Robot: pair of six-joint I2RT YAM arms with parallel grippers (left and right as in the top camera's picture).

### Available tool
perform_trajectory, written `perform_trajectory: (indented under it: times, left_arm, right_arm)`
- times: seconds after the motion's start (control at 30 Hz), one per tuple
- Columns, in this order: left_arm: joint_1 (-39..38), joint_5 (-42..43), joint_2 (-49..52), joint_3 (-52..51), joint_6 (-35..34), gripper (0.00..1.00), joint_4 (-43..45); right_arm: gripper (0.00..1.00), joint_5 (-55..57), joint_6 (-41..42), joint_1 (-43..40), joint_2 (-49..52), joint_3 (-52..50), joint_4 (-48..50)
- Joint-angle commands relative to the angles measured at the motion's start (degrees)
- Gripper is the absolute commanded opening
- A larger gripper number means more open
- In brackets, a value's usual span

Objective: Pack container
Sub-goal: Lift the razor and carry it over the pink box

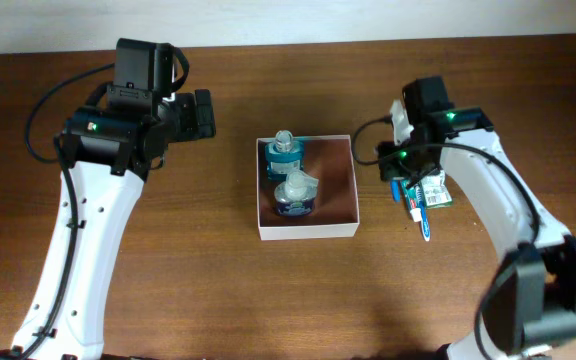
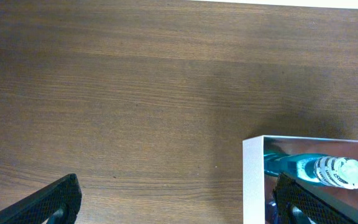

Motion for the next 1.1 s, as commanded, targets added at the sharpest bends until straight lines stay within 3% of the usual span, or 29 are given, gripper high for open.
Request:
perform_trajectory:
  times: [0.0, 0.17, 0.47, 0.7, 1.07]
  left_arm:
    - [0.2, -0.79, -0.31, 0.79, 0.92, 0.99, 0.09]
    - [0.2, -0.79, -0.31, 0.79, 0.92, 0.99, 0.09]
    - [0.2, -0.79, -0.31, 0.79, 0.94, 1.0, 0.09]
    - [0.2, -0.79, -0.31, 0.79, 0.92, 0.99, 0.09]
    - [0.2, -0.79, -0.31, 0.79, 0.92, 0.99, 0.09]
  right_arm:
    - [0.04, -1.9, 5.79, 3.52, -5.16, 3.28, -0.92]
    - [0.04, -1.92, 13.27, 6.56, -6.4, 3.26, -1.42]
    - [0.04, -1.49, 17.22, 12.85, -6.19, 3.23, 0.72]
    - [0.04, 1.99, 25.49, 14.95, -5.33, 2.45, 1.14]
    - [0.04, 0.94, 25.86, 15.39, -1.42, -0.72, 6.25]
